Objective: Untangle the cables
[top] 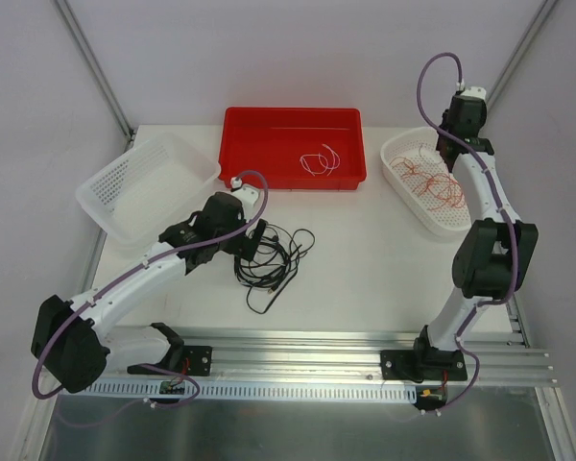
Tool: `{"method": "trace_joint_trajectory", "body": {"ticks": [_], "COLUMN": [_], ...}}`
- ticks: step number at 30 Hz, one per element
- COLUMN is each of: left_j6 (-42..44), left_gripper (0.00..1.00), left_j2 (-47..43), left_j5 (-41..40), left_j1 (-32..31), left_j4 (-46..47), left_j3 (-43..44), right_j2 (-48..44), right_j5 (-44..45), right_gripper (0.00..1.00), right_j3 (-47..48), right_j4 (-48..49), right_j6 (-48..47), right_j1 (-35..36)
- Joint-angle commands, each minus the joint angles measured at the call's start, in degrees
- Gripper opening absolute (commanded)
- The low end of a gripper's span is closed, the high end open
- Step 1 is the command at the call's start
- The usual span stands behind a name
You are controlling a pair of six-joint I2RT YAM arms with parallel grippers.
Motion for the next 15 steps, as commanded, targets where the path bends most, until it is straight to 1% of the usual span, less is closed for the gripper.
{"method": "trace_joint_trajectory", "body": {"ticks": [1, 3, 4, 6, 7, 9, 10, 11, 13, 14, 15], "left_j6": [1.3, 1.3, 1.3, 1.3, 1.3, 1.2, 1.1, 0.8, 0.6, 0.3, -0.2], "left_gripper": [0.99, 0.99, 0.99, 0.99, 0.99, 0.99, 0.99, 0.99, 0.99, 0.99, 0.99], "left_j2": [0.0, 0.3, 0.4, 0.4, 0.4, 0.1, 0.1, 0.0, 0.0, 0.0, 0.3], "left_j5": [0.6, 1.4, 2.0, 2.2, 2.4, 2.7, 3.4, 3.6, 4.3, 4.9, 5.0], "left_j1": [0.2, 0.2, 0.3, 0.3, 0.2, 0.3, 0.2, 0.2, 0.2, 0.3, 0.2], "left_j4": [-0.2, -0.3, -0.2, -0.3, -0.3, -0.4, -0.3, -0.3, -0.2, -0.3, -0.4], "left_j3": [1.5, 1.8, 1.8, 1.9, 1.9, 2.0, 2.0, 2.2, 2.2, 2.3, 2.4], "right_j2": [1.4, 0.9, -0.4, -2.0, -4.5, -7.5, -9.1, -12.7, -16.3, -18.5, -22.2], "right_j5": [-3.3, -5.3, -5.3, -5.3, -5.7, -7.7, -9.1, -10.0, -11.8, -14.2, -15.4], "right_gripper": [0.47, 0.58, 0.69, 0.78, 0.82, 0.85, 0.88, 0.89, 0.93, 0.94, 0.95], "right_j3": [-2.4, -5.0, -5.6, -6.8, -7.1, -7.9, -9.0, -9.8, -12.7, -13.8, -15.2], "right_j4": [-3.4, -4.8, -5.2, -7.2, -7.8, -9.5, -10.4, -10.9, -11.6, -12.4, -12.7], "right_j6": [7.9, 10.7, 11.7, 12.7, 13.8, 14.9, 16.1, 16.3, 17.9, 18.8, 19.1], "right_j1": [-2.5, -3.1, -3.3, -3.3, -3.3, -3.2, -2.8, -2.6, -1.4, -0.9, -0.3]}}
